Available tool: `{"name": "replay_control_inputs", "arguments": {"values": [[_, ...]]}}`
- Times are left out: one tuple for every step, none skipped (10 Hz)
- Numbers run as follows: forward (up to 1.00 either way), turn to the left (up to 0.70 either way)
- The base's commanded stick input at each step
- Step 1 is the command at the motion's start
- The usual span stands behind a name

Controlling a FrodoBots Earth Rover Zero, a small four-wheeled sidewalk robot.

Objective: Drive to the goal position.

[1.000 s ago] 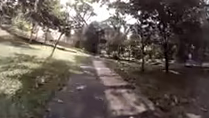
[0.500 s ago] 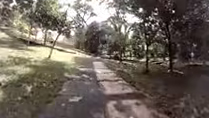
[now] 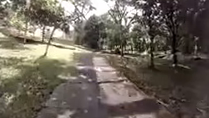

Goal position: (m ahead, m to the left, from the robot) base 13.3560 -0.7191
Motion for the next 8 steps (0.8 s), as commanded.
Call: {"name": "replay_control_inputs", "arguments": {"values": [[0.85,-0.24],[0.85,-0.08],[0.85,0.0],[0.85,0.0],[0.85,0.0],[0.85,0.0],[0.85,0.0],[0.85,0.0]]}}
